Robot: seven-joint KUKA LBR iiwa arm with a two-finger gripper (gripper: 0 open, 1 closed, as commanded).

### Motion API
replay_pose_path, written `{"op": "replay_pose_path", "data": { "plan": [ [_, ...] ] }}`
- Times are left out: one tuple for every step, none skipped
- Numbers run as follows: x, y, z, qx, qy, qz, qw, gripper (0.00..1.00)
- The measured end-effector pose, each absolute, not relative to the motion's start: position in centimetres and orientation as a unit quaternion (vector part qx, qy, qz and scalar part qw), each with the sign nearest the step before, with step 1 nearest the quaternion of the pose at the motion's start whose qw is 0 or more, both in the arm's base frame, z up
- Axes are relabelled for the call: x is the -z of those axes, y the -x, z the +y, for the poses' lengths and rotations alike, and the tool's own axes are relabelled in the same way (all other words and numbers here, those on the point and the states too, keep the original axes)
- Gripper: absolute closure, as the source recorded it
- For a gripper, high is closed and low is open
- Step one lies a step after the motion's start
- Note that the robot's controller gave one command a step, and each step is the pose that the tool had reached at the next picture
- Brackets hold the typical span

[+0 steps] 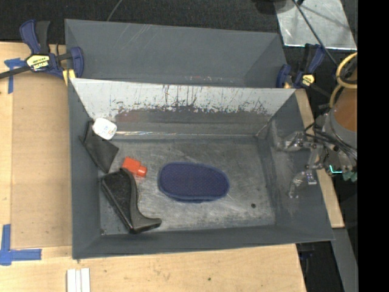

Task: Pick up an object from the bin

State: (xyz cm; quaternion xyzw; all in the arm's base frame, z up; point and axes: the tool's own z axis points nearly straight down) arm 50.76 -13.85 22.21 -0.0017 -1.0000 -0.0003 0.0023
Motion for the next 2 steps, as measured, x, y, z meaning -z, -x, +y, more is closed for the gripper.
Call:
{"op": "replay_pose_path", "data": {
  "plan": [
    [-10.9, -54.6, -5.2, 0.002, 0.025, -1.000, 0.002, 0.00],
    [-7.3, -55.0, -0.1, -0.001, 0.013, -1.000, -0.004, 0.00]
  ]
}}
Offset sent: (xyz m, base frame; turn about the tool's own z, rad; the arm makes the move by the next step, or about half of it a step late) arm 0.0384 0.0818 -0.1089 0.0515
